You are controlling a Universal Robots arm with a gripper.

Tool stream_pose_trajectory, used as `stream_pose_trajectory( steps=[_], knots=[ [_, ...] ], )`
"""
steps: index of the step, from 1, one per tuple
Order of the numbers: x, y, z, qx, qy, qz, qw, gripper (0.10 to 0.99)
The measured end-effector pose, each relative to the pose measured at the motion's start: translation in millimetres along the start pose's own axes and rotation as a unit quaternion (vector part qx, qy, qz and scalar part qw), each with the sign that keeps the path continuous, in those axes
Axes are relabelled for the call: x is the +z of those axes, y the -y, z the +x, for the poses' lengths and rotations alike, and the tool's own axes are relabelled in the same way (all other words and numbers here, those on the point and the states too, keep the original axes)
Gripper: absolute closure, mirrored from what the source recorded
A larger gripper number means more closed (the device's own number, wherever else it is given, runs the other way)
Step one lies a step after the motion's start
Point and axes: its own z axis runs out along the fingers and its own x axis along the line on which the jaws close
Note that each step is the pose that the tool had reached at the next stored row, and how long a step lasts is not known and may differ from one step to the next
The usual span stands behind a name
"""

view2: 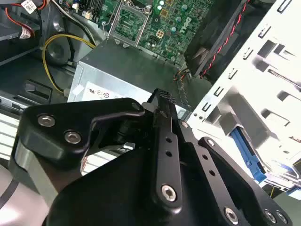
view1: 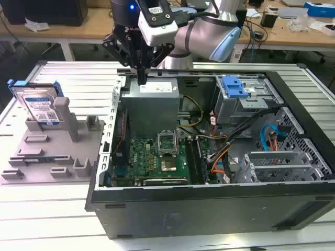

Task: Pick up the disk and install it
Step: 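Reach for the disk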

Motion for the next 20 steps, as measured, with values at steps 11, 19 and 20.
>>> stream_pose_trajectory(
  steps=[11, 19, 20],
  knots=[
    [-0.1, -0.6, 4.8, 0.0, 0.0, 0.0, 1.0, 0.98],
    [-0.6, -11.0, 46.9, 0.0, -0.0001, 0.0, 1.0, 0.98],
    [-0.8, -12.8, 56.5, 0.0, -0.0001, 0.0001, 1.0, 0.98]
  ],
)
